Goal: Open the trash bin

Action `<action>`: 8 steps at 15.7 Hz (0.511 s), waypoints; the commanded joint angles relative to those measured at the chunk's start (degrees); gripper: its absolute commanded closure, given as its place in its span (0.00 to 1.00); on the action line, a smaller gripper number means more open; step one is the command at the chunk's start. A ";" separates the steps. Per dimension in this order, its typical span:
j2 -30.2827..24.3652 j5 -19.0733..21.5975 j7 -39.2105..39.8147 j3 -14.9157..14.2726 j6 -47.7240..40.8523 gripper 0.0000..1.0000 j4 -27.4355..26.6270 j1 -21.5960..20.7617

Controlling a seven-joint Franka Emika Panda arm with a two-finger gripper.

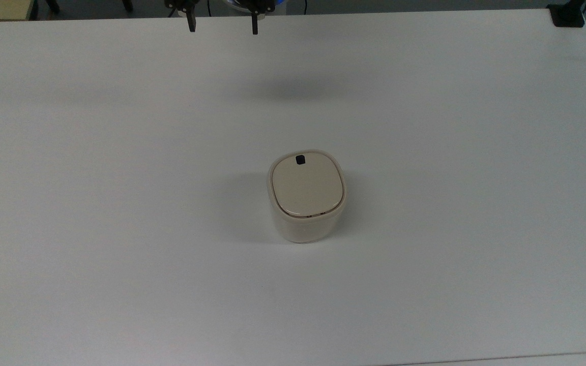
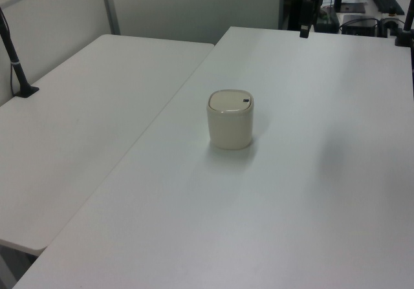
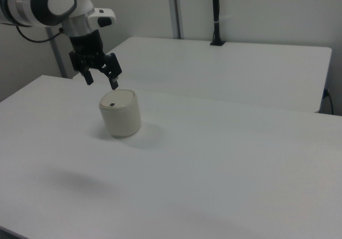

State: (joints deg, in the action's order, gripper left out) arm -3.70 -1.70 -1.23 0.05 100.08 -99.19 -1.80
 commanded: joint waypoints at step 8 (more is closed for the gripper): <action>3.52 -0.06 17.66 0.22 0.73 0.15 0.40 -0.39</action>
State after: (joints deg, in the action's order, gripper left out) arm -2.22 -1.70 12.02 0.09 100.02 -99.34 -1.85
